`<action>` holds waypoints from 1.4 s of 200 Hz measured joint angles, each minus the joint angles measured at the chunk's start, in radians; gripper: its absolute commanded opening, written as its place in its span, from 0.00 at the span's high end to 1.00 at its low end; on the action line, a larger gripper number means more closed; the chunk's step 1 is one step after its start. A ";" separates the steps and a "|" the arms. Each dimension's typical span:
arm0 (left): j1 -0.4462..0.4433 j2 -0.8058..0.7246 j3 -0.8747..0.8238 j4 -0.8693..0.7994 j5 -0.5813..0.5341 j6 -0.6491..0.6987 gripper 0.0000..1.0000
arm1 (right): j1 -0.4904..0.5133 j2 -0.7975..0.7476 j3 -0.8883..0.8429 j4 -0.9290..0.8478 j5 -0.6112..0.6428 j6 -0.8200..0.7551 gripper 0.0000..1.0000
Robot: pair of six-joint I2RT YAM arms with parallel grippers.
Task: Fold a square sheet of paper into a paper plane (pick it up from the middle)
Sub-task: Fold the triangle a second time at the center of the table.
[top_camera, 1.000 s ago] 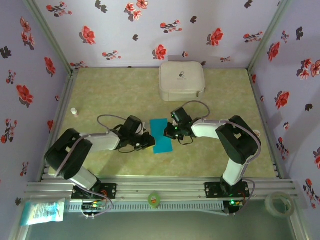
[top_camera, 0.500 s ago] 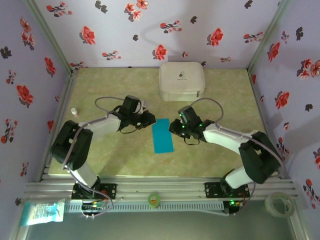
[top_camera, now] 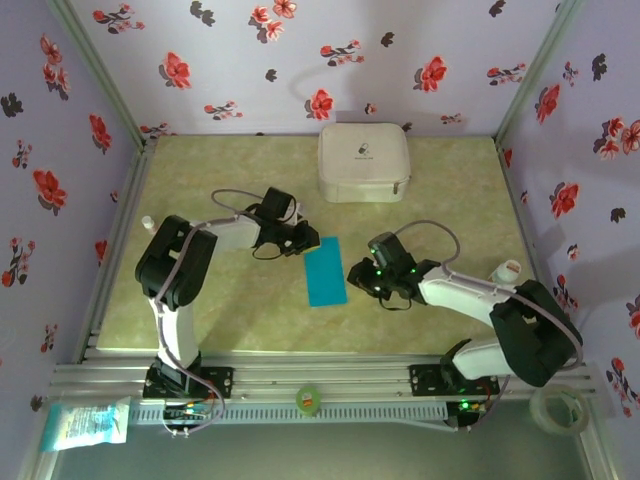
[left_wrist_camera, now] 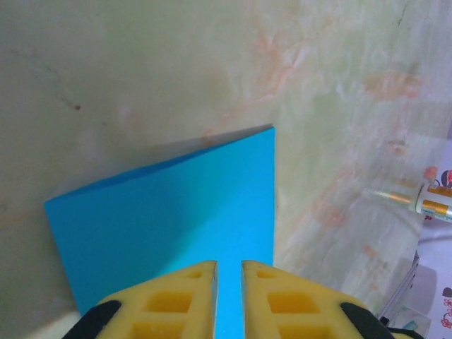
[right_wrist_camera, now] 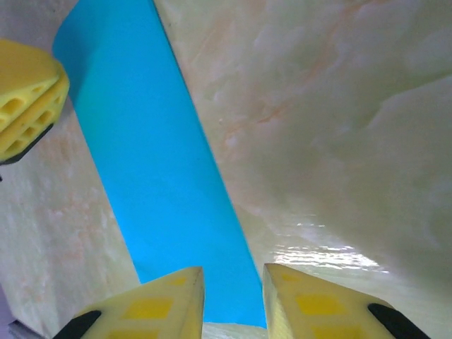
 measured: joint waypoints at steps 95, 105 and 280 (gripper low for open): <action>0.025 0.049 -0.018 0.033 0.013 0.017 0.84 | 0.028 0.112 0.002 0.057 -0.087 0.016 0.69; 0.027 0.045 -0.029 0.050 0.017 0.017 0.84 | 0.028 0.112 0.002 0.058 -0.087 0.021 0.69; 0.033 0.038 -0.054 0.095 0.037 0.018 0.84 | 0.026 0.141 -0.003 0.220 -0.123 0.079 0.68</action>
